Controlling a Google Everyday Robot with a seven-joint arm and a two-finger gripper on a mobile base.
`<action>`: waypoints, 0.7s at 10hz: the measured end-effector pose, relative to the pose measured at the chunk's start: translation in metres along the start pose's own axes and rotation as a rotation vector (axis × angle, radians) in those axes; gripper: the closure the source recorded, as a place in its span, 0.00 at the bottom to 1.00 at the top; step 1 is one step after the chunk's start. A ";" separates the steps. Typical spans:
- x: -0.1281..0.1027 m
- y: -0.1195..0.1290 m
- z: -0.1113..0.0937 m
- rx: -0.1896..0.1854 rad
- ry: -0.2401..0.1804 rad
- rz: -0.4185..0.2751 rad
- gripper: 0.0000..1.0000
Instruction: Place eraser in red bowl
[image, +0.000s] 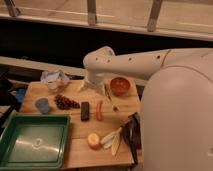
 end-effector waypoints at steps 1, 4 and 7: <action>0.000 -0.003 0.001 -0.001 0.013 0.003 0.20; 0.000 0.014 0.026 -0.046 0.065 -0.039 0.20; 0.004 0.044 0.058 -0.061 0.128 -0.108 0.20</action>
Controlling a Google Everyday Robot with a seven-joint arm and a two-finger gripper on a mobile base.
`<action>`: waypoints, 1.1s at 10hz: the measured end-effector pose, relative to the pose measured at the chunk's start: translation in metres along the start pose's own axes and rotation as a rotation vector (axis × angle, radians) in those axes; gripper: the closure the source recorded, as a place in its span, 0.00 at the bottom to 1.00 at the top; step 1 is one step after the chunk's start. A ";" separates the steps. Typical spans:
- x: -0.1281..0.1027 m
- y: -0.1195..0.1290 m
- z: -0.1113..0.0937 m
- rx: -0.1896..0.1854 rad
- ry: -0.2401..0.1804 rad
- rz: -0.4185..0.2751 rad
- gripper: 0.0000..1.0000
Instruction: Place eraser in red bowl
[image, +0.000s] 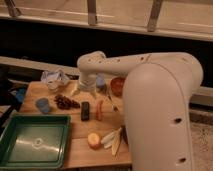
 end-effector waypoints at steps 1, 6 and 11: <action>0.001 0.004 0.011 0.002 0.025 -0.011 0.20; 0.010 0.022 0.045 0.001 0.092 -0.052 0.20; 0.005 0.019 0.057 -0.010 0.104 -0.037 0.20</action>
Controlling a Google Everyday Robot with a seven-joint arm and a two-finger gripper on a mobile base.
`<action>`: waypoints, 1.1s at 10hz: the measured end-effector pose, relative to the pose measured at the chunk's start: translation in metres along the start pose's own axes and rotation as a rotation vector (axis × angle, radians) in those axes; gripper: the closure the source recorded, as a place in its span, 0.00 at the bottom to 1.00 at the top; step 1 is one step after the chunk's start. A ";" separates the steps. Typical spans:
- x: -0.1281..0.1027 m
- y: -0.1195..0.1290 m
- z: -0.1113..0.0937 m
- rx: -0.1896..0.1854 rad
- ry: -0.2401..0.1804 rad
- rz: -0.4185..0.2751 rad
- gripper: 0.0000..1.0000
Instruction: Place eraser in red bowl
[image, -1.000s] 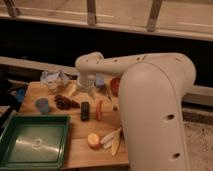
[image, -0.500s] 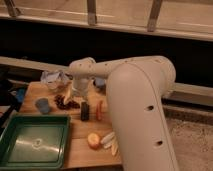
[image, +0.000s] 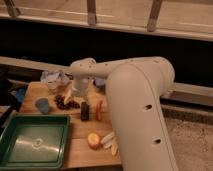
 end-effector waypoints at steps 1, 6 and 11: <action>-0.005 -0.005 0.012 -0.004 0.011 0.008 0.20; -0.019 -0.030 0.049 -0.003 0.074 0.059 0.20; -0.014 -0.046 0.058 0.004 0.099 0.102 0.20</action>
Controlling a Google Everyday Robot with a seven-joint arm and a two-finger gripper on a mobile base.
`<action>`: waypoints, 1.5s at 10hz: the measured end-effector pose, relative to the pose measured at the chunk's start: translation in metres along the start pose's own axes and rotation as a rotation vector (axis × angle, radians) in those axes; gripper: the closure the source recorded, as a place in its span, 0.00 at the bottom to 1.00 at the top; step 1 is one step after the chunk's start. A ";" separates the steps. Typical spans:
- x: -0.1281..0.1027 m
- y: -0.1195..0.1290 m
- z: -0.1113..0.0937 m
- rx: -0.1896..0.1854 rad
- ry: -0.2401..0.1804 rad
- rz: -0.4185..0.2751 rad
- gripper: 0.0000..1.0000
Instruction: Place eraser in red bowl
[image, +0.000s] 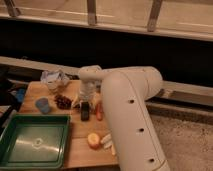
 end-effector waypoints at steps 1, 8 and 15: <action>0.002 -0.004 0.001 0.008 0.002 0.015 0.20; 0.003 -0.010 0.004 0.035 -0.014 0.053 0.63; -0.006 -0.009 -0.021 0.026 -0.065 0.055 1.00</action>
